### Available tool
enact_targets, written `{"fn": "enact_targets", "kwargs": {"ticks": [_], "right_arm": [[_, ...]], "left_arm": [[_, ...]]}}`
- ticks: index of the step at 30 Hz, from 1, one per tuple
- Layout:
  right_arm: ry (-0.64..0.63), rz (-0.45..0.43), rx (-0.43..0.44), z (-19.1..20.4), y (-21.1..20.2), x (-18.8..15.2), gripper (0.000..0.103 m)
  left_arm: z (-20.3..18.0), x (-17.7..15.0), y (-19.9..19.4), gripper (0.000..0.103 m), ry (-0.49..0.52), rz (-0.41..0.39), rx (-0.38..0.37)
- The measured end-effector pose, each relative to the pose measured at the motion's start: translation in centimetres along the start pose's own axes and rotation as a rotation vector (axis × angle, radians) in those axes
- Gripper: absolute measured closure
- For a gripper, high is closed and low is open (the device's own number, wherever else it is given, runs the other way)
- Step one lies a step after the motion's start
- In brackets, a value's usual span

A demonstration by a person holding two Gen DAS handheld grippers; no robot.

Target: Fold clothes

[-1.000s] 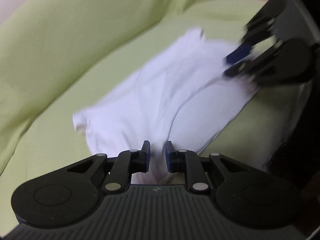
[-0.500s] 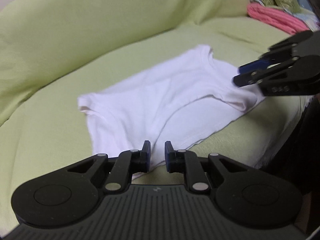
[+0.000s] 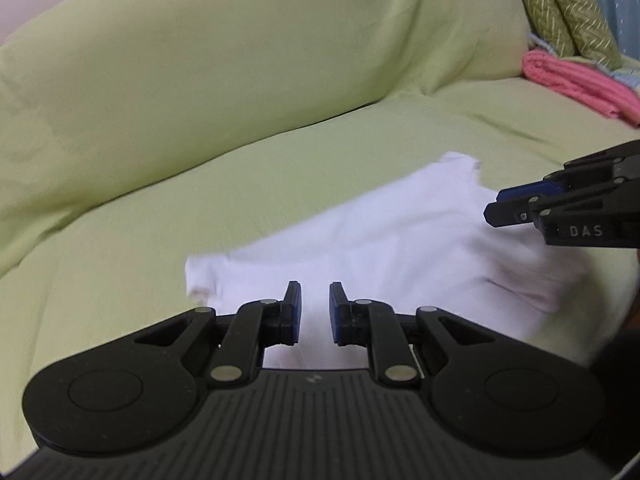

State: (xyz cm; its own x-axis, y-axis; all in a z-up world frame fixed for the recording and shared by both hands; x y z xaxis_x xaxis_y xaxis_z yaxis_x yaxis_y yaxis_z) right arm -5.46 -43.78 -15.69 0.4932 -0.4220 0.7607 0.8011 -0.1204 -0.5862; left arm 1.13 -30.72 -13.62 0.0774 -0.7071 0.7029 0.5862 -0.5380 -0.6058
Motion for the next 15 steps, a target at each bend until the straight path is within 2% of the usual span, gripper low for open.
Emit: {"fn": "enact_targets", "kwargs": {"ticks": [2,3,5,6,7,8,11,13,14,15], "right_arm": [[0.000,0.035,-0.020,-0.7,2.9,-0.2,0.081],[0.000,0.102,-0.045,-1.4,4.4,-0.9,0.081],[-0.001,0.112,-0.034,-1.5,4.8,-1.0,0.079],[-0.004,0.123,-0.037,-1.5,4.6,-0.5,0.080],[-0.008,0.134,-0.043,-1.5,4.4,-0.1,0.080],[-0.005,0.118,-0.044,-1.6,4.0,1.0,0.080],[-0.001,0.040,-0.095,-2.9,3.7,5.6,0.079],[0.000,0.042,-0.156,-4.7,5.3,7.3,0.079],[0.022,0.076,-0.176,-5.8,6.6,7.2,0.078],[0.047,0.111,-0.195,-6.9,7.9,6.9,0.083]], "left_arm": [[0.7,-0.4,3.3,0.089,-0.002,0.026,-0.029],[0.9,-0.7,5.0,0.089,-0.006,0.048,-0.048],[0.9,-1.7,7.3,0.092,0.003,0.096,-0.087],[0.9,-1.5,7.3,0.093,0.022,0.064,-0.108],[1.0,-1.3,7.2,0.091,0.046,0.067,-0.115],[1.3,-1.0,7.0,0.091,0.053,0.064,-0.121],[3.5,0.5,6.0,0.091,-0.021,0.035,-0.187],[5.5,1.2,6.4,0.091,-0.022,0.034,-0.145],[6.1,1.2,7.1,0.091,-0.002,0.060,-0.123],[6.5,0.9,8.1,0.091,0.021,0.101,-0.120]]}}
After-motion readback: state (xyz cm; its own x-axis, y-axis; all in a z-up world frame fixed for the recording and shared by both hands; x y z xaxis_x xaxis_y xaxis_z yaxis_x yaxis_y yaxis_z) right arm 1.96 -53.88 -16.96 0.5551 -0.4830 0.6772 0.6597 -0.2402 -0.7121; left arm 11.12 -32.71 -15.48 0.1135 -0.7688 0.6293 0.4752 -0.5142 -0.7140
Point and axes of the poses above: each gripper's, at about its wrist camera, not at the fingertips, and y roughly the way its jaws point, z to its left, x to its top, the point moved 10 cm from there along y, roughly the way its jaws point, and after that the axes turned 12 degrees about y, right-handed, at the moved point
